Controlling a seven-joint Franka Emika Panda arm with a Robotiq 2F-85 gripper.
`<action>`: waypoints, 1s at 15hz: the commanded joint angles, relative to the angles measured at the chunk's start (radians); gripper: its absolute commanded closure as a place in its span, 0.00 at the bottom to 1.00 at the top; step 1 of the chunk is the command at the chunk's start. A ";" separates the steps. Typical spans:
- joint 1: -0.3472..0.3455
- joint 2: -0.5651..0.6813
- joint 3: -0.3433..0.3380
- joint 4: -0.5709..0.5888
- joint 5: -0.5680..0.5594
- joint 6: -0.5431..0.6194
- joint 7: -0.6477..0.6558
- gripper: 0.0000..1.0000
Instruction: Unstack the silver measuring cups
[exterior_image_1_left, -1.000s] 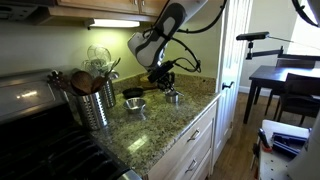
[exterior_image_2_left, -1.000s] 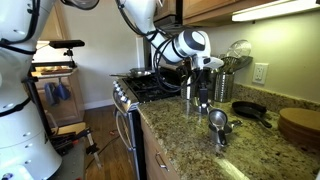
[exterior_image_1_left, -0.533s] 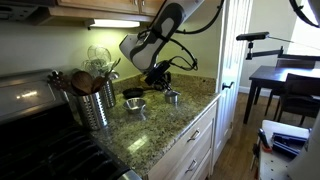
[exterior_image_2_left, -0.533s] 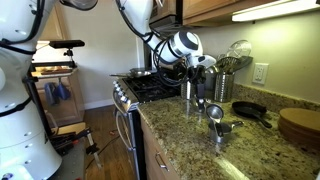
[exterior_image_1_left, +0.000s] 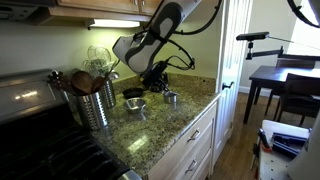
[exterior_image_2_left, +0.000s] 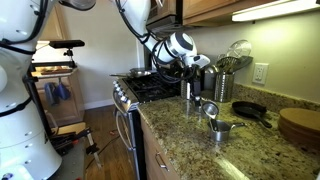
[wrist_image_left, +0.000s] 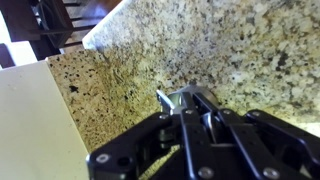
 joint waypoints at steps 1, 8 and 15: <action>0.017 -0.020 0.011 -0.010 -0.037 -0.048 -0.020 0.91; 0.038 -0.018 0.036 -0.014 -0.052 -0.104 -0.023 0.91; 0.058 0.008 0.066 0.003 -0.055 -0.141 -0.028 0.91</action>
